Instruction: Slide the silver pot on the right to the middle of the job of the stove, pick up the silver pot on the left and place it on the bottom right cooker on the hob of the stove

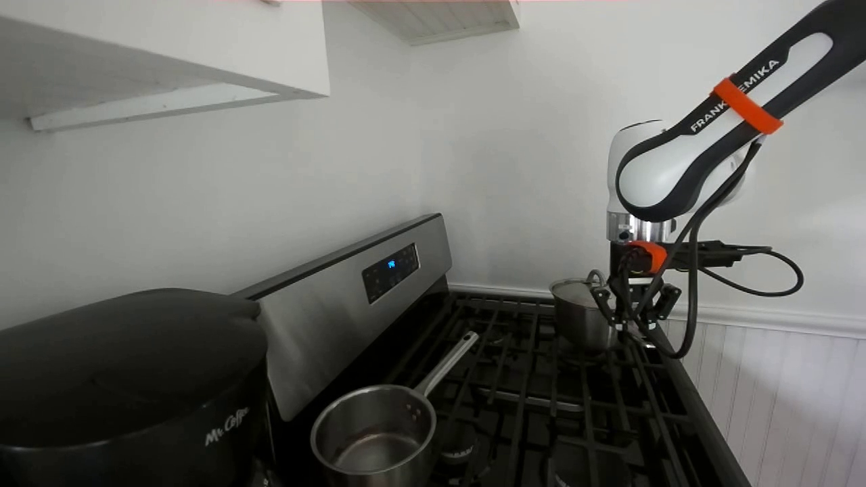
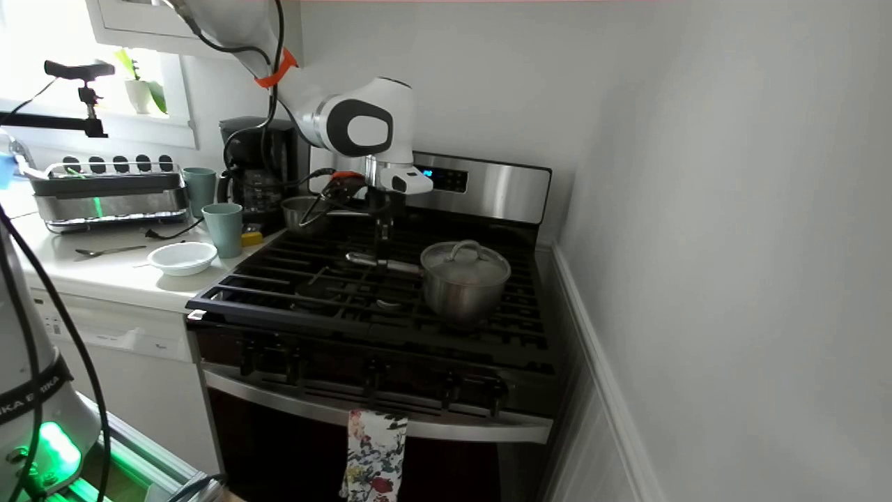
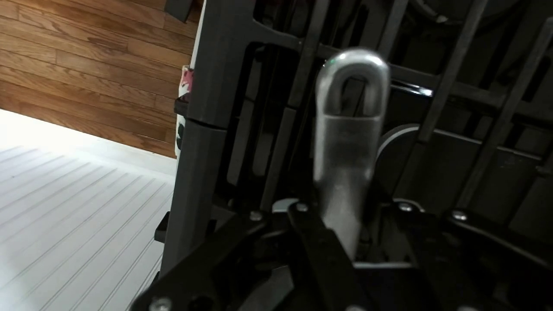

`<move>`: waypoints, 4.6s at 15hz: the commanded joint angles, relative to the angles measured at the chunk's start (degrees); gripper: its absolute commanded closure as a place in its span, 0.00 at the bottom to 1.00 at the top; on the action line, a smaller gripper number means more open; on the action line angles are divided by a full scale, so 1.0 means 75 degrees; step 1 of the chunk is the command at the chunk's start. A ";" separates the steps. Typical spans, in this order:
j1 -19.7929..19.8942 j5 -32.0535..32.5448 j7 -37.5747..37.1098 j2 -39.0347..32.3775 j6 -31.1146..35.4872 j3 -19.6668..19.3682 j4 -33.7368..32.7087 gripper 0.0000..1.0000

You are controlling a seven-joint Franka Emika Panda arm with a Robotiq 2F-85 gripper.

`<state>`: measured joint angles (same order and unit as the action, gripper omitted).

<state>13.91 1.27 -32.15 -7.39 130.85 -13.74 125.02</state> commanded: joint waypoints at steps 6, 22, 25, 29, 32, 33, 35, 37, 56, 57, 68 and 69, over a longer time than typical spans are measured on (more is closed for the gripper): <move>-0.0282 -0.0042 0.0188 0.0144 0.0168 0.0099 0.0053 0.92; -0.0874 -0.0543 0.1144 0.0758 0.0046 0.0644 0.0463 0.92; -0.0920 -0.0740 0.1409 0.1054 -0.0019 0.0763 0.0589 0.92; -0.0961 -0.0896 0.1711 0.1090 -0.0226 0.0879 0.0649 0.92; -0.0988 -0.0895 0.1808 0.0950 -0.0266 0.0948 0.0687 0.92; -0.0993 -0.0877 0.1810 0.0915 -0.0256 0.0961 0.0696 0.92; -0.0987 -0.0797 0.1744 0.0833 -0.0230 0.0964 0.0709 0.92; -0.0974 -0.0753 0.1736 0.0778 -0.0227 0.0954 0.0700 0.92; -0.1198 -0.0975 0.1675 0.1754 -0.0285 0.1255 0.0053 0.00; -0.1297 -0.1196 0.1711 0.1611 -0.0354 0.1330 -0.0119 0.00; -0.1705 -0.1789 0.1611 0.0813 -0.0389 0.1669 -0.0622 0.00; -0.1694 -0.2063 0.1741 0.0587 -0.0414 0.1670 -0.0738 0.00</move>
<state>1.16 -12.12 -20.07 -1.29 128.04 -1.19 120.42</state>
